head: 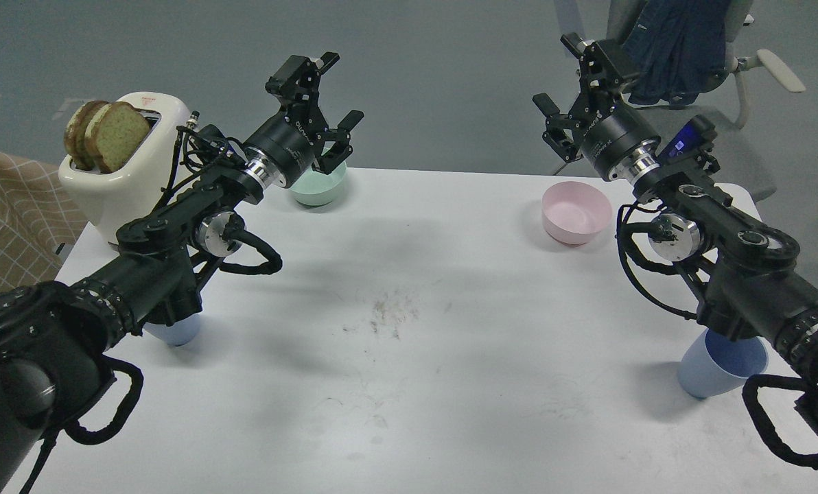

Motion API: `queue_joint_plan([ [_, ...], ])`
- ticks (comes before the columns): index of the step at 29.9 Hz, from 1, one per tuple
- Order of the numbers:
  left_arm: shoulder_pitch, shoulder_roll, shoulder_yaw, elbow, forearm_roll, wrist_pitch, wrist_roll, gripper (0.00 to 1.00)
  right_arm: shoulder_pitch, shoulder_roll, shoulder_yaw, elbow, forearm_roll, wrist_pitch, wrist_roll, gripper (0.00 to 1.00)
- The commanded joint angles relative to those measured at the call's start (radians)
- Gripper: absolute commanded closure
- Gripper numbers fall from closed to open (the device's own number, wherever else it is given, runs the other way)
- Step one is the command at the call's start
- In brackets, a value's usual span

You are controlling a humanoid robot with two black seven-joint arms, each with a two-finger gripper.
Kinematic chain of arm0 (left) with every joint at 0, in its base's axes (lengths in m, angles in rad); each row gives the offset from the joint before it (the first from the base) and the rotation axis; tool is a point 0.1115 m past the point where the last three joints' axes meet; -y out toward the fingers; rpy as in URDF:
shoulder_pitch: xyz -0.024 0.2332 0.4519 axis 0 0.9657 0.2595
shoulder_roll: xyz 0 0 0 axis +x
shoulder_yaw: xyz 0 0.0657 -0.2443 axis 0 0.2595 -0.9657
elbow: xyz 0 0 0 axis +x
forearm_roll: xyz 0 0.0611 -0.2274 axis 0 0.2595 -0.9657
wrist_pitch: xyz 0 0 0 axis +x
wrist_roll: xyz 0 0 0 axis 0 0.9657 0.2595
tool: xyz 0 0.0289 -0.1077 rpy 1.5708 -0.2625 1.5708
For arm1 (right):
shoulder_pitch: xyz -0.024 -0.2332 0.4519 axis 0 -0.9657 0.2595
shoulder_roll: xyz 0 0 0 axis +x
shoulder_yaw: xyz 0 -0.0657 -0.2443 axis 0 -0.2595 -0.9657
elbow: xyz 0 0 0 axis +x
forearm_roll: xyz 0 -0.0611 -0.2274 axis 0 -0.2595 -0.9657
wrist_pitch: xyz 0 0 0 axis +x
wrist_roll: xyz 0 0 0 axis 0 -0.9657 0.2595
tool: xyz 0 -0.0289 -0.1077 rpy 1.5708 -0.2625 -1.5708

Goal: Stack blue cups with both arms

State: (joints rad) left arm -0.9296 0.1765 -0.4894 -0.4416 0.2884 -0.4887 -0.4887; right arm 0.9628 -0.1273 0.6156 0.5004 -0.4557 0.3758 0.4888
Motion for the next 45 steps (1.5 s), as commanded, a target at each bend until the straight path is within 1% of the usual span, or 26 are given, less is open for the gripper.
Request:
queue_joint_plan([
  [1,-0.001,0.001,0.0,-0.002,0.008,0.0,0.0,0.02,0.001,0.0,0.0,0.001,0.0,0.0,0.0,0.0],
  [2,-0.006,0.005,0.002,-0.003,0.014,0.0,0.0,0.02,0.001,-0.002,-0.001,0.001,0.0,0.0,0.0,0.0],
  [5,-0.041,0.07,0.014,-0.055,0.063,0.0,0.0,0.02,0.002,-0.003,-0.001,0.001,0.0,0.0,0.0,0.0],
  [6,-0.058,0.127,0.015,-0.105,0.13,0.0,0.0,0.02,0.002,-0.005,-0.001,0.001,0.0,0.0,0.0,0.0],
  [7,-0.063,0.158,0.015,-0.133,0.171,0.0,0.0,0.02,0.002,-0.006,-0.001,0.001,0.0,0.0,0.0,0.0],
  [8,-0.066,0.225,0.012,-0.199,0.266,0.0,0.0,0.02,0.004,-0.008,-0.001,0.001,0.0,0.0,0.0,0.0],
  [9,-0.067,0.265,0.012,-0.238,0.314,0.0,0.0,0.02,0.005,-0.008,-0.001,0.001,0.0,0.0,0.0,0.0],
  [11,-0.063,0.45,0.005,-0.424,0.475,0.0,0.0,0.02,0.005,-0.011,0.001,0.003,0.0,0.0,0.0,0.0],
  [12,-0.063,0.451,0.005,-0.425,0.476,0.0,0.0,0.02,0.005,-0.011,0.001,0.003,0.0,0.0,0.0,0.0],
  [14,-0.043,0.643,0.008,-0.599,0.602,0.0,0.0,0.02,0.005,-0.012,-0.001,0.003,0.0,0.002,0.0,0.0],
  [15,-0.038,0.688,0.011,-0.636,0.635,0.0,0.0,0.02,0.005,-0.012,-0.001,0.003,0.0,0.002,0.0,0.0],
  [17,0.001,0.84,0.017,-0.753,0.8,0.0,0.0,0.02,0.007,-0.011,-0.001,0.003,0.0,0.002,0.0,0.0],
  [19,0.037,0.906,0.017,-0.802,0.897,0.025,0.0,0.02,0.007,-0.011,-0.001,0.003,0.0,0.002,0.0,0.0],
  [20,0.073,0.967,0.017,-0.843,1.002,0.06,0.0,0.02,0.007,-0.011,-0.001,0.004,0.0,0.002,0.0,0.0],
  [23,0.144,1.072,0.018,-0.89,1.176,0.142,0.0,0.02,0.007,-0.011,-0.001,0.006,0.0,0.002,0.0,0.0],
  [24,0.185,1.112,0.022,-0.896,1.228,0.169,0.0,0.02,0.007,-0.012,-0.001,0.006,0.002,0.003,0.0,0.0],
  [26,0.234,1.156,0.028,-0.896,1.255,0.194,0.0,0.02,0.007,-0.012,-0.001,0.006,0.002,0.003,0.0,0.0],
  [28,0.271,1.189,0.035,-0.896,1.262,0.199,0.0,0.02,0.007,-0.012,-0.002,0.006,0.0,0.005,0.0,0.0],
  [32,0.308,1.215,0.084,-0.898,1.267,0.217,0.0,0.02,0.007,-0.011,-0.004,0.006,0.0,0.005,0.0,0.0],
  [33,0.311,1.216,0.115,-0.898,1.275,0.235,0.0,0.02,0.005,-0.011,-0.004,0.006,0.002,0.003,0.0,0.0],
  [34,0.311,1.213,0.147,-0.898,1.305,0.254,0.0,0.02,0.005,-0.011,-0.004,0.006,0.002,0.003,0.0,0.0],
  [37,0.314,1.197,0.187,-0.894,1.379,0.282,0.0,0.02,0.005,-0.009,-0.004,0.009,0.0,0.003,0.0,0.0],
  [38,0.314,1.196,0.187,-0.894,1.379,0.282,0.0,0.02,0.005,-0.009,-0.004,0.009,0.0,0.003,0.0,0.0],
  [42,0.319,1.125,0.216,-0.862,1.376,0.282,0.0,0.03,0.005,-0.009,-0.004,0.01,0.0,0.003,0.0,0.0],
  [45,0.321,1.098,0.216,-0.853,1.376,0.283,0.0,0.03,0.004,-0.009,-0.005,0.01,0.0,0.003,0.0,0.0],
])
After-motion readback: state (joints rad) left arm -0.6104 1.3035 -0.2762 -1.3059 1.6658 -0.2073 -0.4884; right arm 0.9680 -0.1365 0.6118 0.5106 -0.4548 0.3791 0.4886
